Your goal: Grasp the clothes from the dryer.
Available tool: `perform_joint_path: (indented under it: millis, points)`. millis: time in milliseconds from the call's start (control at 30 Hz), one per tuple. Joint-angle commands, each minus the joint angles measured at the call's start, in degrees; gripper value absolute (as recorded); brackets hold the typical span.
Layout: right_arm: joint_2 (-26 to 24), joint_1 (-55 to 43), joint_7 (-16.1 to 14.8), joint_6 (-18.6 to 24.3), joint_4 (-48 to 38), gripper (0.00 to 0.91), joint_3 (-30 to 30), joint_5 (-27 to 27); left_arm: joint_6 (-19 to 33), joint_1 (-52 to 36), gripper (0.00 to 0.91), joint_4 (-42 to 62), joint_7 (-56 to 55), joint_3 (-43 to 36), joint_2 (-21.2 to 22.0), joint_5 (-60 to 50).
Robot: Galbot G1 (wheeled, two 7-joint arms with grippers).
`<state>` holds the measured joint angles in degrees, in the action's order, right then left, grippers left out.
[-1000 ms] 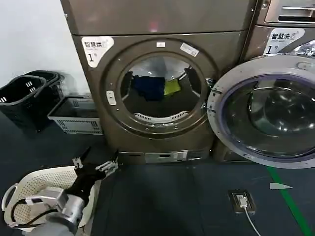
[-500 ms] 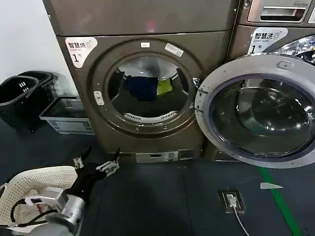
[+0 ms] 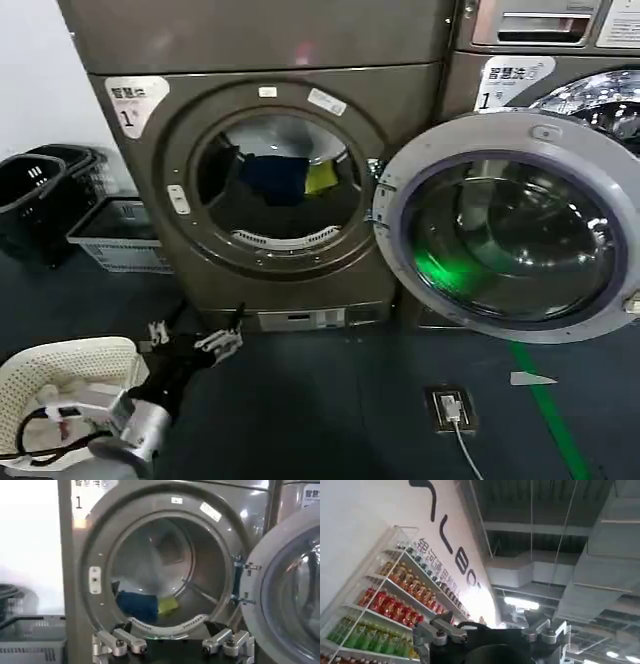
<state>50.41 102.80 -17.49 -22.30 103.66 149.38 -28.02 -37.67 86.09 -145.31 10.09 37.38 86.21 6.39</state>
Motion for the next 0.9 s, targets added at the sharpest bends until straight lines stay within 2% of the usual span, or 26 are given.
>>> perform_joint_path:
  millis: [33, 167, 300, 500, 900]
  points:
    - [0.3, -0.14, -0.04, 0.05, 0.31, 0.907, -0.47, 0.02, -0.07, 0.01, 0.907, 0.06, 0.05, 0.03, 0.02, 0.19]
    - [0.24, -0.18, 0.14, 0.19, 0.4, 0.907, -0.52, -0.03, -0.01, -0.1, 0.907, 0.17, 0.07, 0.01, 0.14, 0.16]
    - [0.1, 0.0, 0.47, 2.63, 0.38, 0.907, -0.45, -2.87, 0.04, -0.29, 0.907, 0.43, 0.09, 0.02, 0.21, 0.12]
    - [0.07, -0.04, 0.17, 2.8, 0.68, 0.907, -0.01, -5.97, 0.1, -0.66, 0.907, 0.57, 0.11, -0.01, 0.34, 0.19]
    - [0.1, 0.68, -0.07, 3.82, 0.43, 0.907, 0.95, -6.59, 1.43, -1.13, 0.907, 0.31, 0.51, 0.04, 0.37, -1.51]
